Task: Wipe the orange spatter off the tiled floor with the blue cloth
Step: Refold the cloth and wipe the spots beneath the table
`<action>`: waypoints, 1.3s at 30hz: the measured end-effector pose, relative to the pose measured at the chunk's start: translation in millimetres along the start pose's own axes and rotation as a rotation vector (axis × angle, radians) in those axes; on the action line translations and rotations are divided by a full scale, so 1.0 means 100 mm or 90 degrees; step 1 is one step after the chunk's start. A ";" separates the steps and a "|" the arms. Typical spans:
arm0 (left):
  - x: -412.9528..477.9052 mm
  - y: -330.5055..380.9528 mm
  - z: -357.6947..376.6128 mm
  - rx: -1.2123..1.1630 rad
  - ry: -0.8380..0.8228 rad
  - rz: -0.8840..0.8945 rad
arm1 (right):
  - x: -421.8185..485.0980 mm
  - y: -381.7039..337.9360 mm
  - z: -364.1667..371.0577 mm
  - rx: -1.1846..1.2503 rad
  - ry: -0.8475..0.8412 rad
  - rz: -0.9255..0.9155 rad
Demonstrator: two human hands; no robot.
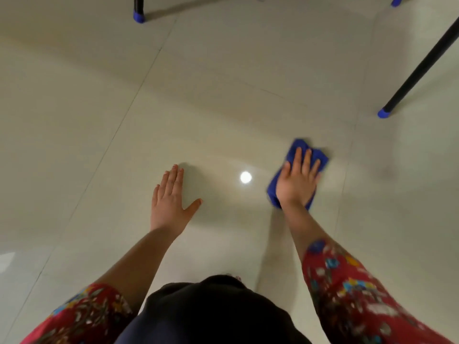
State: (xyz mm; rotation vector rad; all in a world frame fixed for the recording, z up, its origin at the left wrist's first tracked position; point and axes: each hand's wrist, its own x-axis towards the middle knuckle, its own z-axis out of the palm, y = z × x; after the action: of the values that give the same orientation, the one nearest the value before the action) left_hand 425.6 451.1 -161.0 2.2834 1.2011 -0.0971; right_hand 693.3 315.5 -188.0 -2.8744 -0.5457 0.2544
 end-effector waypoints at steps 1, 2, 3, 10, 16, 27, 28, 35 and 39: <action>-0.01 -0.04 -0.02 -0.005 0.018 -0.013 | 0.13 -0.29 0.03 -0.002 -0.006 -0.033; -0.03 -0.12 -0.05 -0.006 0.033 -0.029 | 0.19 -0.62 0.12 -0.007 -0.019 -0.094; -0.05 -0.19 -0.08 -0.008 0.045 -0.043 | 0.19 -0.96 0.22 -0.014 -0.035 -0.166; -0.01 -0.97 -0.63 0.149 -0.047 0.037 | -1.15 -1.45 0.54 -0.038 -0.146 -0.655; 0.01 -1.53 -1.15 0.292 -0.161 0.131 | -0.46 -1.24 0.45 -0.053 -0.034 -0.364; 0.27 -1.91 -1.10 0.247 -0.235 0.079 | -1.76 -2.04 0.78 -0.085 -0.155 -0.735; 0.28 -1.90 -1.10 0.245 -0.239 0.069 | -1.67 -1.81 0.73 -0.097 -0.134 -0.707; -0.01 -1.33 -0.93 0.202 -0.284 0.177 | -1.72 -1.51 0.59 -0.131 -0.113 -0.284; -0.11 -1.03 -0.89 0.180 -0.302 0.222 | -2.32 -1.09 0.53 -0.184 -0.200 -0.512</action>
State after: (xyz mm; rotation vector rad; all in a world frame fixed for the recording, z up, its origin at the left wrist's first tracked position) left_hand 322.2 533.3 -127.8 2.4766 0.5657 -0.6718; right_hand 432.5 336.4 -183.4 -2.5898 -1.8409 0.5152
